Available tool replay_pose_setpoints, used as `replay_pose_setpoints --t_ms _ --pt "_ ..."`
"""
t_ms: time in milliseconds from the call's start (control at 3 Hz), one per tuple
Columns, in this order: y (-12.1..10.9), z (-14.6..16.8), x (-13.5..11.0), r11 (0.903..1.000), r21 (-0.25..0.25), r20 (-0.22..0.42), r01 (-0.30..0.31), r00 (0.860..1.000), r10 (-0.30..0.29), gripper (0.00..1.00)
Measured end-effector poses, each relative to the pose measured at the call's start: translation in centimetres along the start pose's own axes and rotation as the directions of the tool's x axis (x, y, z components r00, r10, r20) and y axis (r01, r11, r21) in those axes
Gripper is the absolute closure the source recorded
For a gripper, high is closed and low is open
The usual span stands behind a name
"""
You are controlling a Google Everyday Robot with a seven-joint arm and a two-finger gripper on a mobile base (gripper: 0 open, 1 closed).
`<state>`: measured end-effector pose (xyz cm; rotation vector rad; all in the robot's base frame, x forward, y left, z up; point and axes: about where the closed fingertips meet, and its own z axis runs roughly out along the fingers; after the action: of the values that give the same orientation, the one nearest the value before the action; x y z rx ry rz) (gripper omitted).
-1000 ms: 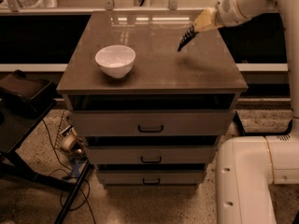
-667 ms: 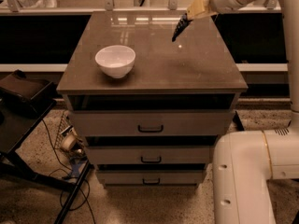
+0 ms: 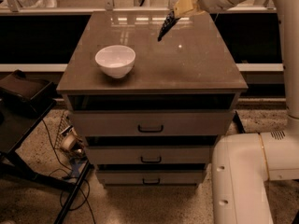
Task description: Move rxbar blueberry near white bowl
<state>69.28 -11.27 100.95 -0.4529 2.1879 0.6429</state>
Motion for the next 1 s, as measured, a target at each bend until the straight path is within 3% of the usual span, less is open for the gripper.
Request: replay_pose_setpoints --t_ms 333,667,1000 --pt "1.0 0.1 2.0 0.9981 -0.040 0.020 -0.046 0.999 0.047 1.00" --pt "2.6 0.1 2.3 0.9983 -0.054 0.034 -0.021 0.999 0.023 0.82" --pt "2.4 0.5 2.2 0.9982 -0.055 0.030 -0.024 0.999 0.026 0.59"
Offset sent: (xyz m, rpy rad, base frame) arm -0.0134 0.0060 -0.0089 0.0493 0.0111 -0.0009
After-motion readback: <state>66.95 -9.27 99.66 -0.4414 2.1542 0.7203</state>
